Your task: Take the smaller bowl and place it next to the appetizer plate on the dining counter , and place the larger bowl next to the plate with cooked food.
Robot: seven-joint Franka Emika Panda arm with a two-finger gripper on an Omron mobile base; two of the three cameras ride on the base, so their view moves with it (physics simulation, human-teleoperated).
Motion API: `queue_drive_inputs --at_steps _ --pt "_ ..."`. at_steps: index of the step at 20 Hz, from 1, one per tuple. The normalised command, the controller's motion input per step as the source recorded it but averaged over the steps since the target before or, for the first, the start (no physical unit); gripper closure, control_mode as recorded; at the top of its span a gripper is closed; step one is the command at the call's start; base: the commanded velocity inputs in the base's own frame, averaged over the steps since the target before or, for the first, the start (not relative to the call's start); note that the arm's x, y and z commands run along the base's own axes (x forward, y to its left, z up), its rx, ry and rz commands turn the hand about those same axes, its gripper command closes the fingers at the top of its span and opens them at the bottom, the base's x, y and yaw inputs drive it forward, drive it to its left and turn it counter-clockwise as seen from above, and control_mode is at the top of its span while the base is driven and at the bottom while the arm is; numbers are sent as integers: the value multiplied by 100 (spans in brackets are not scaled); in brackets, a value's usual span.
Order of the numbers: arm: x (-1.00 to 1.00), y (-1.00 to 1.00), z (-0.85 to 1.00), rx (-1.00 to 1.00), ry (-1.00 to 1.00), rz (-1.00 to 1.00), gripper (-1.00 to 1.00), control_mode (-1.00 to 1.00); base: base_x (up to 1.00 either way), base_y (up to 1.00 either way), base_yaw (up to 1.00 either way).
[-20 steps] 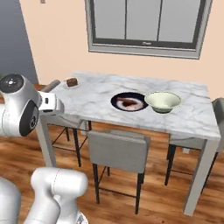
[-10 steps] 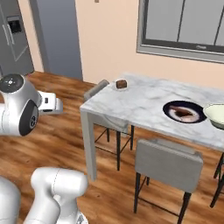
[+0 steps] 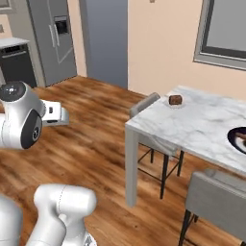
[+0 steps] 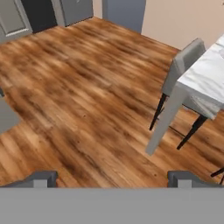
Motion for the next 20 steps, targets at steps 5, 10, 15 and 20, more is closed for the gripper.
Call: queue_drive_inputs --at_steps 5,10,15,20 --pt "0 0 0 0 0 0 -100 100 16 52 33" --pt "0 0 0 0 0 0 -100 100 81 36 27" --pt "0 0 0 0 0 0 -100 100 100 27 20" --pt "0 0 0 0 0 0 -100 100 100 20 13"
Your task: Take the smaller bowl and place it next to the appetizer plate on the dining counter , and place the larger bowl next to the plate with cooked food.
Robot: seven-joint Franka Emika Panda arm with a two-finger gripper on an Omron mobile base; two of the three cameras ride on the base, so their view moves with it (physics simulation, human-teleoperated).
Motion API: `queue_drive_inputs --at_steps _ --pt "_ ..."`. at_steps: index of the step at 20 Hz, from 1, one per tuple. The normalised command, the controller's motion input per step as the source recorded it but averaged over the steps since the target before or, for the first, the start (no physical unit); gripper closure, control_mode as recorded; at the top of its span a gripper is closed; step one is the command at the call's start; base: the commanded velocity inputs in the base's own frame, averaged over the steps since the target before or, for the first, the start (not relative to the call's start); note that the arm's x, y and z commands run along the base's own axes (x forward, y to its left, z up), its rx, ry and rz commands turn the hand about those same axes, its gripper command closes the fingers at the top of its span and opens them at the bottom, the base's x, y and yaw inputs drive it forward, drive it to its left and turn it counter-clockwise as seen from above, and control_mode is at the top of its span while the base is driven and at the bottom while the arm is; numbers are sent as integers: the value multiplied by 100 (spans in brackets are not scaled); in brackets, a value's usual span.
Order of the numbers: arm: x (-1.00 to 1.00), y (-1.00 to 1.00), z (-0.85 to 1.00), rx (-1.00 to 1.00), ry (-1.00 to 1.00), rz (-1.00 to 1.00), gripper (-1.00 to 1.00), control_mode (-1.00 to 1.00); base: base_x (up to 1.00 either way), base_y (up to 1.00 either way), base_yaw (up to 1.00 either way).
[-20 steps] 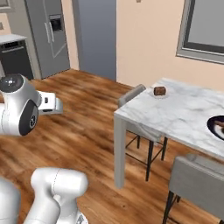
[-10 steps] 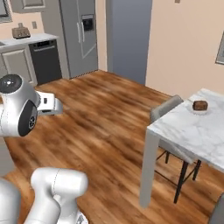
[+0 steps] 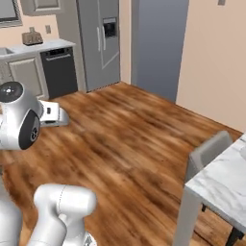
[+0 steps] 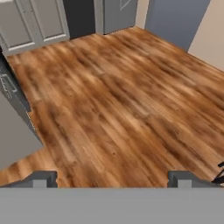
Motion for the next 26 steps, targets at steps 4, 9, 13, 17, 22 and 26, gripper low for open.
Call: queue_drive_inputs --at_steps 4,9,13,17,22,26 --pt "0 0 0 0 0 0 -100 100 100 9 5" --pt "0 0 0 0 0 0 -100 100 93 11 1" --pt "0 0 0 0 0 0 -100 100 98 34 6" --pt "0 0 0 0 0 0 -100 100 100 33 15" --pt "0 0 0 0 0 0 -100 100 97 17 35" --pt "0 0 0 0 0 0 -100 100 67 0 54"
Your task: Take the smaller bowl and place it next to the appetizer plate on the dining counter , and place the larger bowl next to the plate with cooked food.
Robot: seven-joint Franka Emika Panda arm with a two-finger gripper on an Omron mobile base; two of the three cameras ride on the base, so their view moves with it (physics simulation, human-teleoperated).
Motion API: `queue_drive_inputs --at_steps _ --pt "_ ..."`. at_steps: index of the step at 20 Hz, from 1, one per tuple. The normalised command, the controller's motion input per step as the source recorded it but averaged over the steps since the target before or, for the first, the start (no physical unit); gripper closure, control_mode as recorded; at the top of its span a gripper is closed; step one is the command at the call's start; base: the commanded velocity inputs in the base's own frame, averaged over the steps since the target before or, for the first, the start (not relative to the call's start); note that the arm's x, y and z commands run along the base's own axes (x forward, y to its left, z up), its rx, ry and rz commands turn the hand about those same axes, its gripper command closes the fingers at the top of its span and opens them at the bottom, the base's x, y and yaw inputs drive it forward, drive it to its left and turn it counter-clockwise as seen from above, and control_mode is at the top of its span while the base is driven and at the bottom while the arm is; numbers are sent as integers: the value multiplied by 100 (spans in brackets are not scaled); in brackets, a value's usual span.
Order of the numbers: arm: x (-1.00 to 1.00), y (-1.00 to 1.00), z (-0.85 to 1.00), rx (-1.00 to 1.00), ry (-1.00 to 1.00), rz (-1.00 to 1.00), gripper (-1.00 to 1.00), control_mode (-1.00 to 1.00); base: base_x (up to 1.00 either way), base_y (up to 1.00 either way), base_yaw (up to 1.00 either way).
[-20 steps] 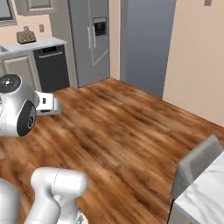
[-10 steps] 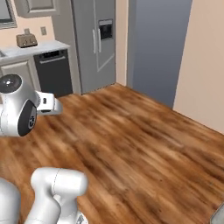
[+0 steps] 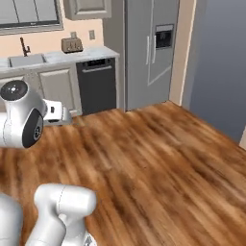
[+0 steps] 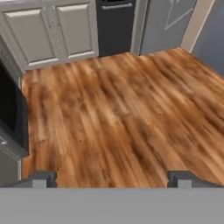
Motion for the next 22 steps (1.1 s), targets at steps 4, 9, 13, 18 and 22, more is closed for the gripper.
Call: queue_drive_inputs --at_steps 4,9,13,18,22 --pt "0 0 0 0 0 0 -100 100 66 0 59" --pt "0 0 0 0 0 0 -100 100 85 -5 56" --pt "0 0 0 0 0 0 -100 100 100 -18 49" --pt "0 0 0 0 0 0 -100 100 97 -35 40" --pt "0 0 0 0 0 0 -100 100 93 -39 40"
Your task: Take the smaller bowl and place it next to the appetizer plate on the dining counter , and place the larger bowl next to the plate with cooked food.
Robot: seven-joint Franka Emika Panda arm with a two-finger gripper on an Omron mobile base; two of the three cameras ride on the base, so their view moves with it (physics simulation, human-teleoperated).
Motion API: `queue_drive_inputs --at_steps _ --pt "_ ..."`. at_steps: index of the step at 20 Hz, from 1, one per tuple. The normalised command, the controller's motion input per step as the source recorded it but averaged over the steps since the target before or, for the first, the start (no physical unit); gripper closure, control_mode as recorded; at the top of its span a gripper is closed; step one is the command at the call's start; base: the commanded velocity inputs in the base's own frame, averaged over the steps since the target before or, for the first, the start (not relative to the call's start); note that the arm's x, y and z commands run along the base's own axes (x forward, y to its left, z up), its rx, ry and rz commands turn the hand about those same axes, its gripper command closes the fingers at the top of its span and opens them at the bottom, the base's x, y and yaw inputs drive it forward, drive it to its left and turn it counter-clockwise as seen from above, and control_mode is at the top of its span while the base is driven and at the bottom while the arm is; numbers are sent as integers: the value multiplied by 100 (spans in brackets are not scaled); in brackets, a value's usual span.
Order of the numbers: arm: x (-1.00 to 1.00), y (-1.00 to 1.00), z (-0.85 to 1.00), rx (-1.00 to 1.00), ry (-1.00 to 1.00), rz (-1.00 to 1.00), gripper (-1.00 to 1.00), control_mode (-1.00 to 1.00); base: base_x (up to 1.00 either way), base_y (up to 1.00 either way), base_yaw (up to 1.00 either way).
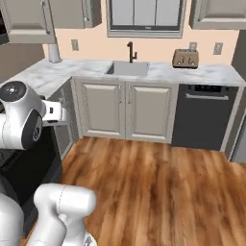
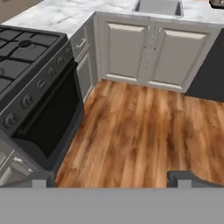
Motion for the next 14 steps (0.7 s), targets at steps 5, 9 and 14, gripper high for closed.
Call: queue_drive_inputs --at_steps 5,9,14 --pt "0 0 0 0 0 0 -100 100 87 -33 43" --pt "0 0 0 0 0 0 -100 100 75 -36 42" --pt "0 0 0 0 0 0 -100 100 61 -39 39"
